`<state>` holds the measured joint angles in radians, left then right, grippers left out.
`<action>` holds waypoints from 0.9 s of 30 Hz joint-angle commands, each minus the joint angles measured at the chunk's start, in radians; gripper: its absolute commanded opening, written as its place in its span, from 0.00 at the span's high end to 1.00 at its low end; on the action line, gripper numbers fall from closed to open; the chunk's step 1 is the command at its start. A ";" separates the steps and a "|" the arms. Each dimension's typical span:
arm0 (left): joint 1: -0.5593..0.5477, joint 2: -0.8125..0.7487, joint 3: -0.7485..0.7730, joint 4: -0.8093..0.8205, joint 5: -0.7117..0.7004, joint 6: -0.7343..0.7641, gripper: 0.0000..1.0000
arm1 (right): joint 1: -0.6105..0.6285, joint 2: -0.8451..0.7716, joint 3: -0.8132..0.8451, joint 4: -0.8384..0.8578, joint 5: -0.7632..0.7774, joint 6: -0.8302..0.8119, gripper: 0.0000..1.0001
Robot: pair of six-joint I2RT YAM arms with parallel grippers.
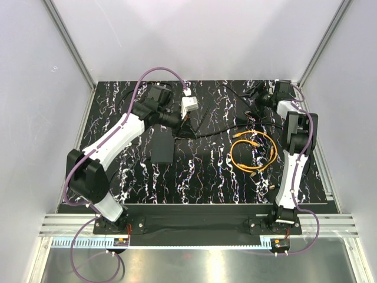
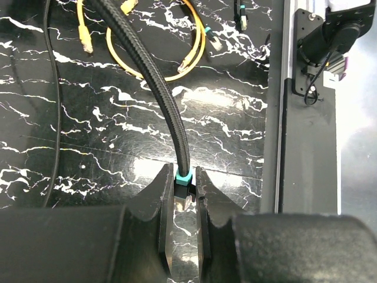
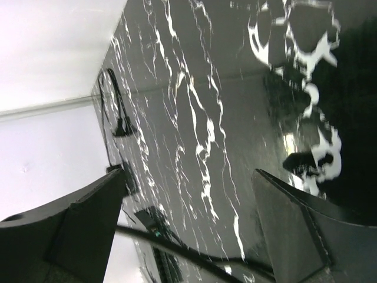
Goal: Insert the plug into the switch port
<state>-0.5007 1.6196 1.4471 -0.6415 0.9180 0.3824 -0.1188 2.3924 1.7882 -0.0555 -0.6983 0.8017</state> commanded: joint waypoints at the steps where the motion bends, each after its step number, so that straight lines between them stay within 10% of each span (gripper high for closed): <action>1: -0.006 -0.035 0.025 0.042 -0.018 0.036 1.00 | 0.001 -0.147 -0.018 0.082 -0.019 -0.111 0.06; 16: 0.017 -0.015 0.039 0.086 0.021 -0.034 1.00 | -0.094 -0.271 0.048 -0.504 -0.083 -1.115 0.11; 27: 0.017 -0.007 0.067 0.079 0.045 -0.043 1.00 | -0.073 -0.171 0.080 -0.632 0.028 -1.326 0.17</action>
<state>-0.4877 1.6203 1.4582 -0.6037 0.9180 0.3393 -0.2096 2.2002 1.8320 -0.6270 -0.6914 -0.4171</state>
